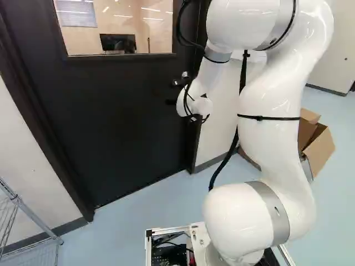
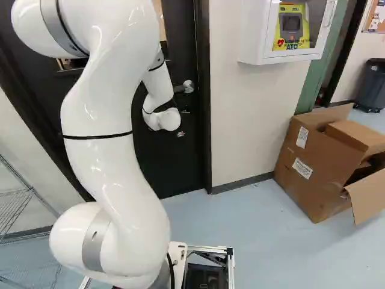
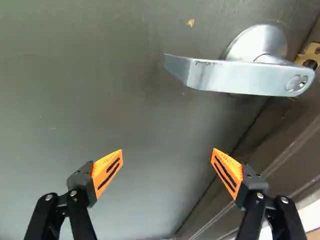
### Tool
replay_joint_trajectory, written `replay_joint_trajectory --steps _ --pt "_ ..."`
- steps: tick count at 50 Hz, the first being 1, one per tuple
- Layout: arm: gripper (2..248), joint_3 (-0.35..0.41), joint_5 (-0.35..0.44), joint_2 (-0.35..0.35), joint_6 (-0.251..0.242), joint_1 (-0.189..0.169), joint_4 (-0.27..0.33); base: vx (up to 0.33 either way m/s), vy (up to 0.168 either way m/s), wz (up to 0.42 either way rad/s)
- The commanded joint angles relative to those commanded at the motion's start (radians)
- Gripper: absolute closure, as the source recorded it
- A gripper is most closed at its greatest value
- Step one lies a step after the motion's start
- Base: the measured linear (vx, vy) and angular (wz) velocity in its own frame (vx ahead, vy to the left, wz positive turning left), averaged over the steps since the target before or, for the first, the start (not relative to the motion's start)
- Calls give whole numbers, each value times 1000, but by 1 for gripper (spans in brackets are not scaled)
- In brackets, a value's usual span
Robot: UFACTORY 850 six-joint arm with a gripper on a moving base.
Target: Open the door and move inside
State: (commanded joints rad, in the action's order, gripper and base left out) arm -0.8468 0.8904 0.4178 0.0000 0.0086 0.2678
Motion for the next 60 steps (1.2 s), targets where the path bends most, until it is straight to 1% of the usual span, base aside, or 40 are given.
replay_joint_trajectory --steps 10,35,47,60 --pt "3 -43 0 50 0 0 -1 0 0 0" --pt "3 -159 0 141 0 8 -23 0 0 0" --pt "3 -229 0 194 0 20 -49 0 0 0" --pt "3 -312 0 254 0 37 -100 0 0 0"
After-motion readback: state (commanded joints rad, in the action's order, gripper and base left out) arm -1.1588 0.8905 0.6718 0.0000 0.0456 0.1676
